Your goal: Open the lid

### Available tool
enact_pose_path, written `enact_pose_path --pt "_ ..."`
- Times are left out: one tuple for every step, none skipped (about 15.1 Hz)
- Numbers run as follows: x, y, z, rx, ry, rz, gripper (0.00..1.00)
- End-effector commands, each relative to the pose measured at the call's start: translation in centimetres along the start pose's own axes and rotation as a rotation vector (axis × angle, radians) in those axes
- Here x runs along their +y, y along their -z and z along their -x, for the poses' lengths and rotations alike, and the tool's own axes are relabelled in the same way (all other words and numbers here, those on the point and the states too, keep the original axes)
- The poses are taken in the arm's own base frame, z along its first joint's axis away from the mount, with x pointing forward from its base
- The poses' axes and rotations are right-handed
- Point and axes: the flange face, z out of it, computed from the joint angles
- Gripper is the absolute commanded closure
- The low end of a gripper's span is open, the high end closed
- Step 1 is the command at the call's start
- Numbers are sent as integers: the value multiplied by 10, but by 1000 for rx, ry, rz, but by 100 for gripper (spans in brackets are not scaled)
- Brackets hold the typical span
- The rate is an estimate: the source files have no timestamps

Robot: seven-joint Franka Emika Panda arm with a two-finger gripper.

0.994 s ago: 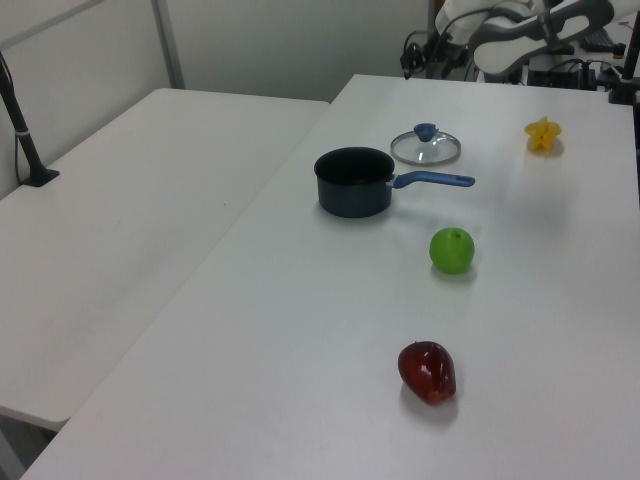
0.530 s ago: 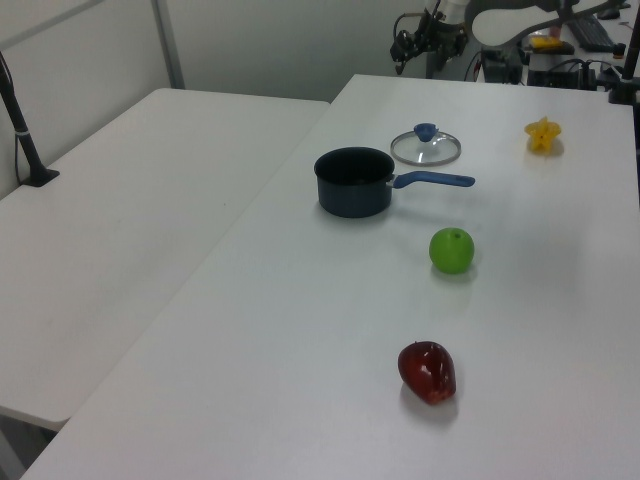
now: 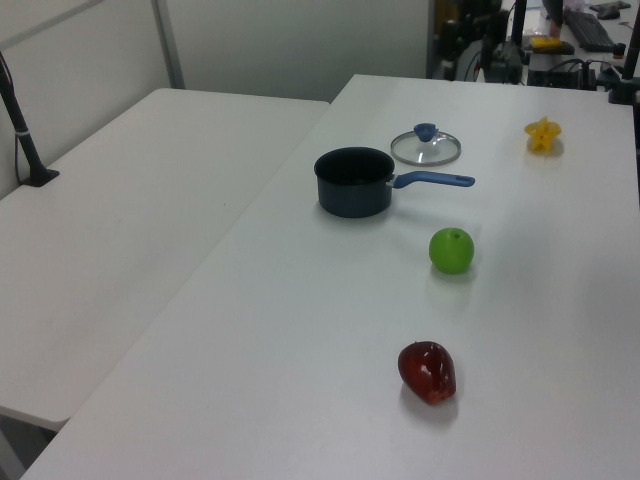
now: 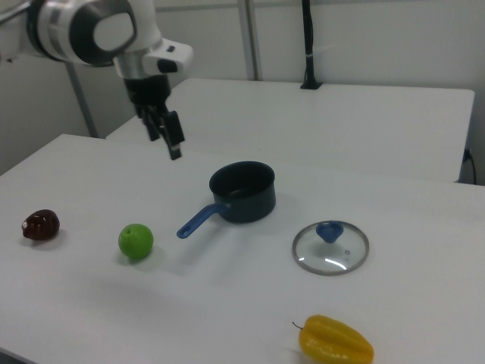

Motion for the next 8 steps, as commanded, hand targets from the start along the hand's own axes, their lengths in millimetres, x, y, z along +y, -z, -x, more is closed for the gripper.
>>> enact_pose_path --pt "10 10 36 -104 190 -43 0" --pt "12 13 37 -103 221 -45 0" --pt "17 15 38 -104 246 -48 0" --pt "18 14 40 -127 278 -45 0" --pt "24 13 41 -149 304 -44 0" --pt "24 12 43 -162 319 -42 0" --pt "28 13 43 -171 318 -42 0" --pt "30 13 42 -170 315 -40 0"
